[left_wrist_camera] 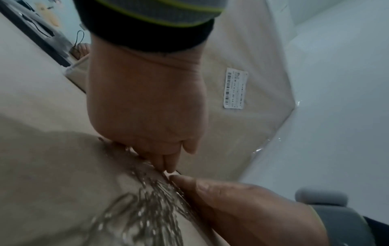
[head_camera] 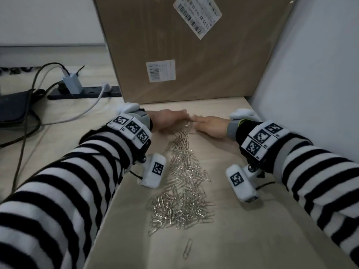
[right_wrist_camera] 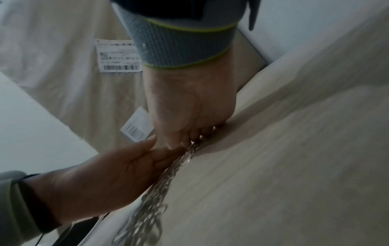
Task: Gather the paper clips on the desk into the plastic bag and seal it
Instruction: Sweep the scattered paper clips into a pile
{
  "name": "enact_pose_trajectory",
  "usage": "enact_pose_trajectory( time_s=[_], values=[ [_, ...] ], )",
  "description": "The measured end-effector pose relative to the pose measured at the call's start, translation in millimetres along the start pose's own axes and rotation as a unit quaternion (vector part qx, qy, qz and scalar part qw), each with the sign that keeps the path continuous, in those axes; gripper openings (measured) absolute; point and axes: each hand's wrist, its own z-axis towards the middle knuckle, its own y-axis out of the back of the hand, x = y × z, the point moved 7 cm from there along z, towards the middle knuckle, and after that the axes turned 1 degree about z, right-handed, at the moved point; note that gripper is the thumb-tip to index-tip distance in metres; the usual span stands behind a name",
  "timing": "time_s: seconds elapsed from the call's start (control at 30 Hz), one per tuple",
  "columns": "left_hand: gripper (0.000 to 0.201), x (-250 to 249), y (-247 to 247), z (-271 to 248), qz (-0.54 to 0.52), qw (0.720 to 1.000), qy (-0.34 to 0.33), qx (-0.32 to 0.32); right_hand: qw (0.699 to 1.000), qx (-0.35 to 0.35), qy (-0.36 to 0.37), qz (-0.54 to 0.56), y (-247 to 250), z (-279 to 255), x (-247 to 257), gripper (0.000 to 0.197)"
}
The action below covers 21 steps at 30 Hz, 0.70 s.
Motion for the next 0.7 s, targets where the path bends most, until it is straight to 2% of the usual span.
enact_pose_trajectory(
  time_s=[0.07, 0.2, 0.3, 0.43, 0.5, 0.6, 0.67, 0.7],
  values=[
    [0.061, 3.7, -9.9, -7.2, -0.015, 1.000, -0.012, 0.021, 1.000, 0.004, 0.012, 0.010, -8.9, -5.6, 4.9, 0.050],
    [0.060, 18.0, -24.5, -35.9, 0.001, 1.000, -0.007, 0.002, 0.999, 0.031, 0.023, -0.011, -34.5, -31.0, 9.9, 0.050],
    [0.059, 24.3, -40.8, -68.4, 0.002, 1.000, -0.013, 0.010, 0.998, 0.049, 0.037, -0.011, -50.7, -62.0, 15.1, 0.051],
    [0.054, 24.8, -56.7, -113.5, -0.015, 0.998, -0.052, 0.032, 0.998, 0.040, 0.046, -0.009, -64.5, -106.5, 25.6, 0.047],
    [0.048, 22.1, -52.0, -122.0, -0.012, 0.997, -0.071, 0.008, 0.998, 0.017, 0.058, 0.015, -63.4, -113.5, 27.7, 0.042],
    [0.042, 16.7, -32.1, -146.7, -0.036, 0.988, -0.119, -0.086, 0.983, -0.073, 0.071, 0.151, -42.6, -137.2, 32.6, 0.032],
    [0.041, 19.0, -30.5, -173.2, -0.079, 0.983, -0.140, -0.085, 0.958, -0.099, 0.075, 0.259, -37.1, -162.9, 36.0, 0.021],
    [0.041, 23.1, -35.6, -183.9, -0.095, 0.985, -0.131, -0.052, 0.948, -0.088, 0.075, 0.296, -39.3, -173.7, 38.0, 0.020]
  ],
)
